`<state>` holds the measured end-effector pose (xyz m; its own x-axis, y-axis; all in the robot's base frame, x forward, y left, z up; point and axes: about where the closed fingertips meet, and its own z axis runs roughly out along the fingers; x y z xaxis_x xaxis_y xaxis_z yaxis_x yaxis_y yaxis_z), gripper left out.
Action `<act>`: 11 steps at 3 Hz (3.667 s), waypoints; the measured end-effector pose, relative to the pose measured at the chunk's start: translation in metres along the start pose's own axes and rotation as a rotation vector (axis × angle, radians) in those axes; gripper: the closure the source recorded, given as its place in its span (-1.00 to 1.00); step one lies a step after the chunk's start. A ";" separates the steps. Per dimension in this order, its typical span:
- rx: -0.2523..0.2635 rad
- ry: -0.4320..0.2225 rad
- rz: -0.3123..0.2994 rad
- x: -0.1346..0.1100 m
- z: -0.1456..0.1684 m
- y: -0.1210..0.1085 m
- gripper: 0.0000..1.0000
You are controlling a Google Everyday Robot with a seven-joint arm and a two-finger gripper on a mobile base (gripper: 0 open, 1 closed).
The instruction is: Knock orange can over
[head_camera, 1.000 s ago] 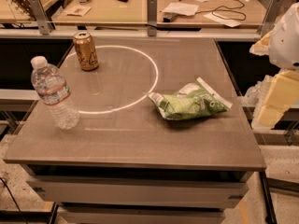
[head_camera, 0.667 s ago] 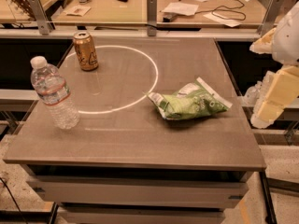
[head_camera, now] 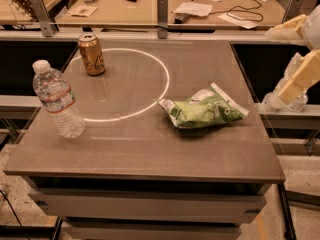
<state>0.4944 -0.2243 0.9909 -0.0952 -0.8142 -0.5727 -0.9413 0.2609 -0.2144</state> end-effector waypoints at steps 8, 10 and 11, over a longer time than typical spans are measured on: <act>-0.015 -0.520 0.187 -0.109 0.162 -0.079 -1.00; -0.045 -0.629 0.259 -0.158 0.204 -0.098 -1.00; -0.045 -0.629 0.259 -0.158 0.204 -0.098 -1.00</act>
Offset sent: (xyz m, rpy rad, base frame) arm 0.0563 0.0752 -0.0207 0.4082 0.0958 0.1683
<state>0.6675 -0.0156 0.9411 -0.1250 -0.2682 -0.9552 -0.9274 0.3736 0.0165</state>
